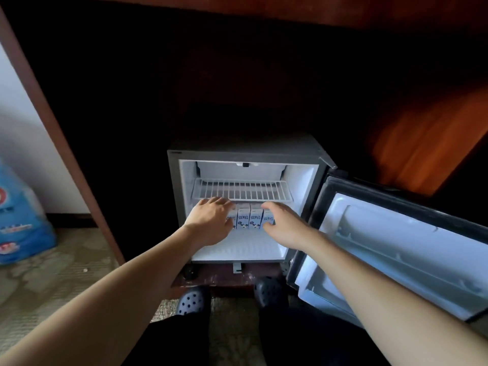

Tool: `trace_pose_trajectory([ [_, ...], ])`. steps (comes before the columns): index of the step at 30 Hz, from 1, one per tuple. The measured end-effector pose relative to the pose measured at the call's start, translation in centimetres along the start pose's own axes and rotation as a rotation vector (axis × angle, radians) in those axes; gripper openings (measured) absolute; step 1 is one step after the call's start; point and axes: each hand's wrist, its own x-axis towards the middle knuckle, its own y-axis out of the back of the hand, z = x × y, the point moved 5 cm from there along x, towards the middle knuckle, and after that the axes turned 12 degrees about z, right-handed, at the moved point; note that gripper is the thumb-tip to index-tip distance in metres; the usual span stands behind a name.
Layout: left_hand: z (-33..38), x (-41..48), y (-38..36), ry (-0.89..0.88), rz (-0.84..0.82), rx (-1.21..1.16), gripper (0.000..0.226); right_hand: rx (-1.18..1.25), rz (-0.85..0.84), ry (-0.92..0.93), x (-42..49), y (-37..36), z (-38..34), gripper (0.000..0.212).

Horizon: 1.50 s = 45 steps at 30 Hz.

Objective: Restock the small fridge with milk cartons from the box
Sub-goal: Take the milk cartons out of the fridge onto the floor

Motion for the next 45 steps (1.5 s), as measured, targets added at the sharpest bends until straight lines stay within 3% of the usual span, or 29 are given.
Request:
trace_pose_trajectory([
  [9,-4.4,1.5,-6.9,0.068,-0.065,-0.010,0.056,-0.073,-0.060,0.070,5.9,-6.8,2.0,0.056],
  [18,-7.8,3.7,-13.1,0.091,-0.116,-0.023,0.049,-0.101,-0.084,0.115,11.1,-13.7,2.7,0.063],
  [31,-10.2,6.1,-21.1,0.206,-0.098,-0.054,0.080,-0.067,0.141,0.114,16.3,-21.6,5.5,0.079],
  [35,-11.0,5.5,-22.8,0.211,-0.222,0.056,0.089,-0.121,0.095,0.102,16.5,-23.3,5.6,0.083],
  [37,-11.0,5.1,-23.2,0.205,-0.253,0.083,0.090,-0.183,0.169,0.129,16.5,-23.3,5.7,0.085],
  [42,-10.5,5.3,-22.5,0.208,-0.080,0.017,0.073,-0.324,0.345,0.212,16.3,-22.9,5.7,0.083],
  [45,-9.9,5.1,-22.3,0.144,-0.013,0.129,0.058,-0.313,0.374,0.234,16.0,-23.0,5.7,0.079],
])
